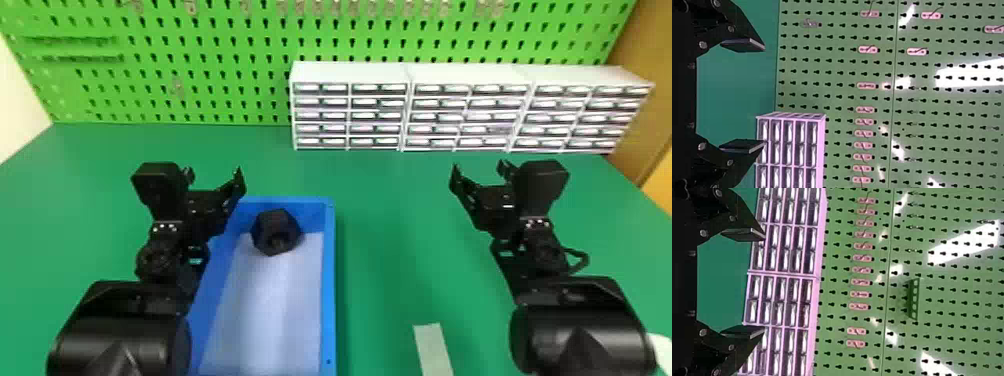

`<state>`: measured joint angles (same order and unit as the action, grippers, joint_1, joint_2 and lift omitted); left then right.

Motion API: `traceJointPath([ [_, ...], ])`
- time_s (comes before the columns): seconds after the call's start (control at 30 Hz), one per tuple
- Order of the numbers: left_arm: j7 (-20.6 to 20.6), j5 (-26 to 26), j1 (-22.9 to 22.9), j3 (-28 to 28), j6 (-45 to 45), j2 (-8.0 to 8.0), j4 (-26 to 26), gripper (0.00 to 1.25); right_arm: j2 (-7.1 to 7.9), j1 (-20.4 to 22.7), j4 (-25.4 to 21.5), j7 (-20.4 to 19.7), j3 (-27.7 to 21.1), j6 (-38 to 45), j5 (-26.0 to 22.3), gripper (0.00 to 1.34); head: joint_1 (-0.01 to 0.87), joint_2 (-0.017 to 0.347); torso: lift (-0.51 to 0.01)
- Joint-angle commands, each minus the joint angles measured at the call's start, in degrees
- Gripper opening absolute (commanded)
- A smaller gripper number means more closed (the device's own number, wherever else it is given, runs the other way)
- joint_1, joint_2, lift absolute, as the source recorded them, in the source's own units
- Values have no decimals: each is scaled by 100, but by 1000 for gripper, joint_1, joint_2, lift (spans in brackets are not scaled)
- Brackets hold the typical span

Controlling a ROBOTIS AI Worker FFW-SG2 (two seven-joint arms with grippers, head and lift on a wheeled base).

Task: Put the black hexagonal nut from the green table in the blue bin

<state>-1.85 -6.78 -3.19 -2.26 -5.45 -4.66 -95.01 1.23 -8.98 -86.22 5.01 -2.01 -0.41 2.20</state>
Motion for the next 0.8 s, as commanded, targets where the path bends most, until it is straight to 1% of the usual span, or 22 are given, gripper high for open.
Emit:
traceJointPath([
  [0.0, 0, 10, -6, 6, 0, 0, 0, 854, 0, 2, 0, 0, 7, -20, 0, 900, 686, 51, -96],
  [0.4, 35, 37, 29, 59, 0, -9, 0, 854, 0, 55, 0, 0, -10, -73, -18, 900, 686, 51, -96],
  [0.6, 35, 28, 47, 59, 0, -9, 0, 854, -53, 116, 0, 0, -45, -73, -18, 900, 686, 51, -96],
  [0.77, 35, 10, 55, 32, 0, -9, -9, 854, -62, 169, 0, 0, -19, -73, -44, 900, 686, 51, -96],
])
